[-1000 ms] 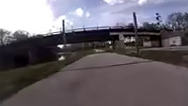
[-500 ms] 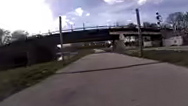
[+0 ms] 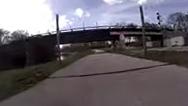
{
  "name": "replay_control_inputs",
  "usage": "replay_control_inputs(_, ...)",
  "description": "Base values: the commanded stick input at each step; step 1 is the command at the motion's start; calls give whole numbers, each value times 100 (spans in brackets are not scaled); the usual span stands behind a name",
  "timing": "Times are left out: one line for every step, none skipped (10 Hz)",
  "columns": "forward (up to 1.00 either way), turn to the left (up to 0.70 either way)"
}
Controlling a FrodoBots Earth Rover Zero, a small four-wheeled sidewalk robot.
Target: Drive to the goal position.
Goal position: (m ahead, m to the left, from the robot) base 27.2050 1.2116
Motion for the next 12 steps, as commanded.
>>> replay_control_inputs(100,0)
replay_control_inputs(100,0)
replay_control_inputs(100,0)
replay_control_inputs(100,0)
replay_control_inputs(100,0)
replay_control_inputs(100,0)
replay_control_inputs(100,0)
replay_control_inputs(100,0)
replay_control_inputs(100,0)
replay_control_inputs(100,0)
replay_control_inputs(100,-36)
replay_control_inputs(100,-40)
